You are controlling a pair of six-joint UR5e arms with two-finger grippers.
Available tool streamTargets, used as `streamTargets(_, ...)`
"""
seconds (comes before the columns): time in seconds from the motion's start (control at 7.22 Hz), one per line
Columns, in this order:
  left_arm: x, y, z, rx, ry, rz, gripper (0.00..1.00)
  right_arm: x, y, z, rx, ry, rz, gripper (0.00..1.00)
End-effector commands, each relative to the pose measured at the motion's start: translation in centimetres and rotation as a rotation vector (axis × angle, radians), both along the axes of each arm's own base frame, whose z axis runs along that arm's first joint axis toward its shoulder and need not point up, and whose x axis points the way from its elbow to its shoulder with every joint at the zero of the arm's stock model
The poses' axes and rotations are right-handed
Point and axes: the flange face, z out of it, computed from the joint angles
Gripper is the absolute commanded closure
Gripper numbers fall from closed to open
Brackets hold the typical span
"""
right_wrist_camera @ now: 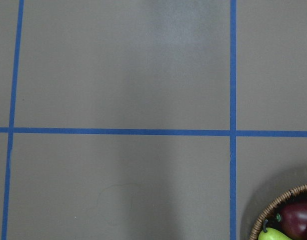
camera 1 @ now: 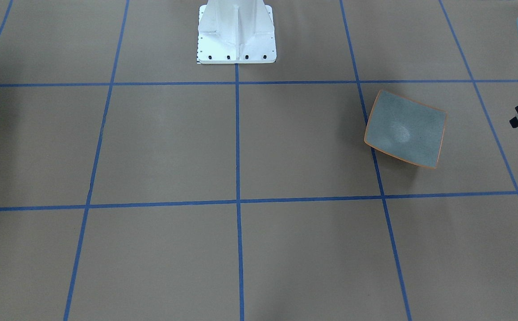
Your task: Transfer all bananas from basket to plate
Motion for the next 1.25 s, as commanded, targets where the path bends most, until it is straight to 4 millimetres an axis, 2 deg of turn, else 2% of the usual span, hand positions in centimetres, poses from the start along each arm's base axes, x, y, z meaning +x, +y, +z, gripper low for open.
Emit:
streamTargets(0.0,0.1,-0.3,-0.7,0.01,0.008,0.001,0.0,0.1,0.7,0.0,0.0,0.002,0.002,0.0)
streamTargets(0.42,0.1,0.1,-1.0,0.008,0.031,-0.001,0.0,0.1,1.7,-0.4,0.006,-0.009,0.002,0.0)
streamTargets(0.83,0.7,0.0,-2.0,-0.003,0.072,-0.003,0.0,0.1,2.4,-2.1,0.067,-0.014,0.011,0.0)
streamTargets(1.11,1.0,0.1,-2.2,0.004,0.074,0.001,0.0,0.0,2.8,-1.5,0.046,-0.007,0.022,0.0)
